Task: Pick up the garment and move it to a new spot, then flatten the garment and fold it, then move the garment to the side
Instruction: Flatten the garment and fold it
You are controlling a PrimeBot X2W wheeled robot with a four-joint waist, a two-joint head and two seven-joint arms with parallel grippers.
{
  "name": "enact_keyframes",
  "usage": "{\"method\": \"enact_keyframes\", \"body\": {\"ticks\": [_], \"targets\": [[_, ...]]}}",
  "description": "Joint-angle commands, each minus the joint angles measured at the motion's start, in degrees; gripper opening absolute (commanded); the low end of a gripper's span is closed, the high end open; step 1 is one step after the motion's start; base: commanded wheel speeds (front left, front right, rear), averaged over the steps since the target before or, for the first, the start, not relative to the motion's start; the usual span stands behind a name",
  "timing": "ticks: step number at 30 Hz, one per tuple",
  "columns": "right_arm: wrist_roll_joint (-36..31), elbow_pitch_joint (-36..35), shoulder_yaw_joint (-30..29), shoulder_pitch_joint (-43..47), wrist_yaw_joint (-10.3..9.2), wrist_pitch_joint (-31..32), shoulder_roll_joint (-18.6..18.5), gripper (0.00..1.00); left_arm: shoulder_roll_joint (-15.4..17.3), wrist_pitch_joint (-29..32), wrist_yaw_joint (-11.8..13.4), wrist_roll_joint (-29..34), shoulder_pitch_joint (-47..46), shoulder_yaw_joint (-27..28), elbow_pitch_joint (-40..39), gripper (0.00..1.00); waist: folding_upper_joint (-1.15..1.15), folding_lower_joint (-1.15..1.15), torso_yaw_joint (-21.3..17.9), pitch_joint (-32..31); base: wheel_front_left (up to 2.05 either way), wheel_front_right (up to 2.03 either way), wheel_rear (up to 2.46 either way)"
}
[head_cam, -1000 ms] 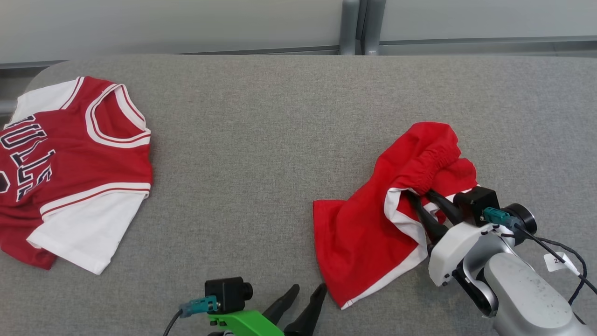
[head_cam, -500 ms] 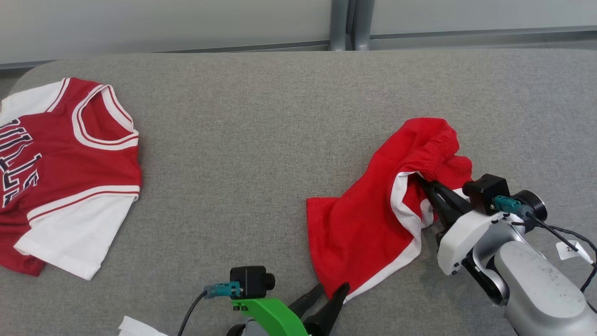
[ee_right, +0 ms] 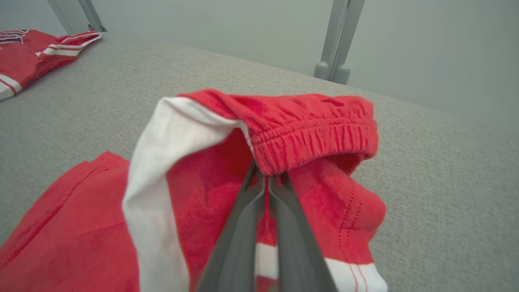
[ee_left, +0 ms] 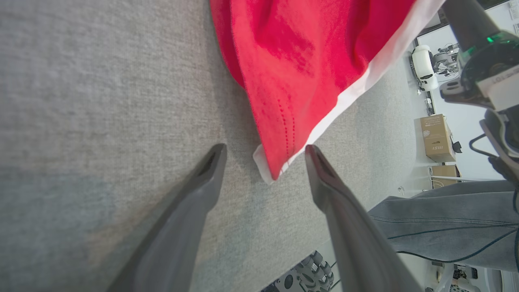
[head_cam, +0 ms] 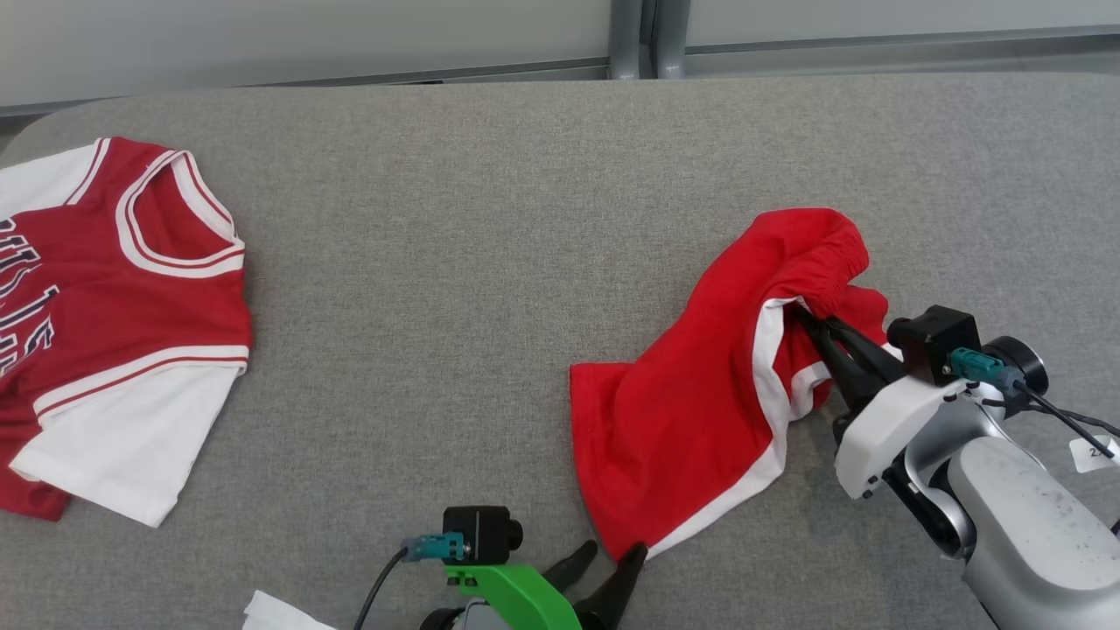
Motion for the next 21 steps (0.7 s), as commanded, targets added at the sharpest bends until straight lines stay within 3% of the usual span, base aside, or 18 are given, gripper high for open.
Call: {"method": "enact_keyframes", "body": {"ticks": [1,12,14,17,21], "targets": [[0.41,-0.53,-0.44,0.55,0.01,0.22,-0.42,0.0,0.15,0.22,0.35,-0.8,0.3,-0.65,1.31,1.0,0.69,0.0,0.01,0.11,0.0,0.0,0.0],[-0.4,-2.71,-0.61,0.7,0.01,1.64,-0.1,0.0,0.16,-1.76,0.37,-3.84,-3.6,-3.72,5.13,1.0,0.69,0.0,-0.62,1.39,0.0,0.0,0.0],[0.51,-3.39,-0.18,0.81,0.01,2.19,0.22,0.0,0.21,-4.3,0.85,-6.3,-5.83,-5.35,6.33,0.0,0.69,0.0,-1.16,1.63,0.0,0.0,0.0],[3.74,-4.74,0.26,0.85,0.01,3.73,0.31,0.0,0.19,-6.02,0.85,-9.48,-7.44,-6.64,7.51,0.0,0.69,0.0,-1.95,1.51,0.0,0.0,0.0],[10.13,-9.16,0.39,0.26,0.01,8.04,-3.21,0.0,1.28,-6.03,-0.02,-10.52,-9.56,-5.99,7.23,0.0,0.69,0.0,-2.93,0.81,0.0,0.0,0.0]]}}
